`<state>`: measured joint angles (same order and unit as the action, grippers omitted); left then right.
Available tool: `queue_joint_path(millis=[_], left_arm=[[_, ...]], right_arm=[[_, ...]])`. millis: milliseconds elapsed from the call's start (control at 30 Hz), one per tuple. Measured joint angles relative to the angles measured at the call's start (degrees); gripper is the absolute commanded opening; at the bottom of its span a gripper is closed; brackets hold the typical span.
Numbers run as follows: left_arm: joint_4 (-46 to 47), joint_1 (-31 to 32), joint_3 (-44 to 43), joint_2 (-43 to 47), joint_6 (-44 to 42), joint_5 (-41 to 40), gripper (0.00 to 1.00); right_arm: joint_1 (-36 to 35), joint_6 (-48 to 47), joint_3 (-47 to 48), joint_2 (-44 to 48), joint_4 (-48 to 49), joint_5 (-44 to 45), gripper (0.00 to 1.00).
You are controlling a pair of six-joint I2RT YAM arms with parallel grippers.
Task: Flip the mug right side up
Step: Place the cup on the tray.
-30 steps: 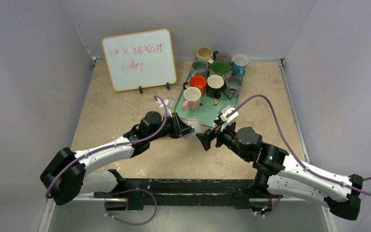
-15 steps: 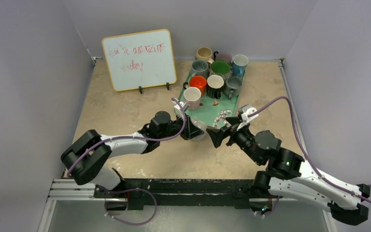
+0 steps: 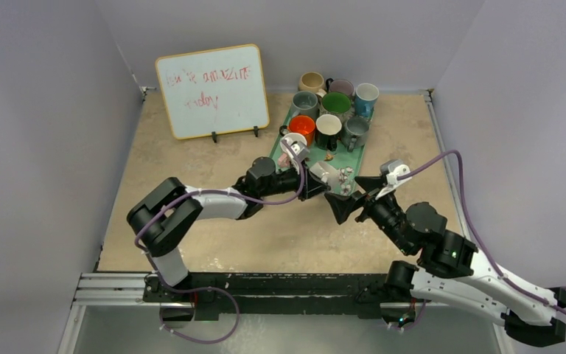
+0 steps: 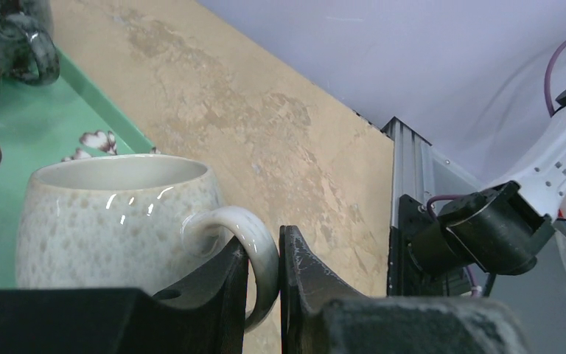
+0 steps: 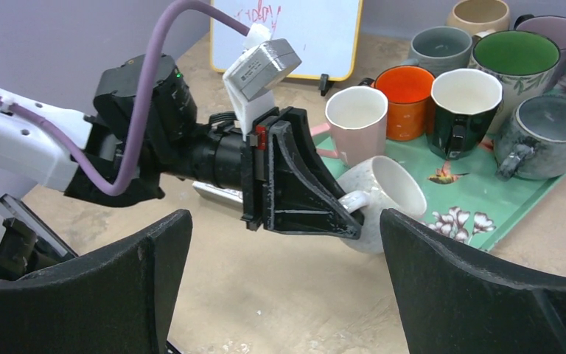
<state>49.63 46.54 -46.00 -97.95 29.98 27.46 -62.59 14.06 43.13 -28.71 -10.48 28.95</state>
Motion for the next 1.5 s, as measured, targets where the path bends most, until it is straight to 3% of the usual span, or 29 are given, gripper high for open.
queue_joint_path(millis=[567, 1067, 1500], left_arm=[[9.1, 0.0, -7.6, -15.4, -1.7, 4.5, 0.0], [8.4, -0.1, -5.5, -15.3, -5.1, 1.2, 0.24], [7.6, -0.4, -3.9, -14.8, -6.3, 0.2, 0.3]], right_arm=[[0.0, 0.0, 0.0, 1.6, -2.0, 0.3, 0.99], [0.0, 1.0, -0.8, 2.0, -2.9, 0.0, 0.99], [0.0, 1.1, -1.1, 0.9, -2.4, -0.2, 0.99]])
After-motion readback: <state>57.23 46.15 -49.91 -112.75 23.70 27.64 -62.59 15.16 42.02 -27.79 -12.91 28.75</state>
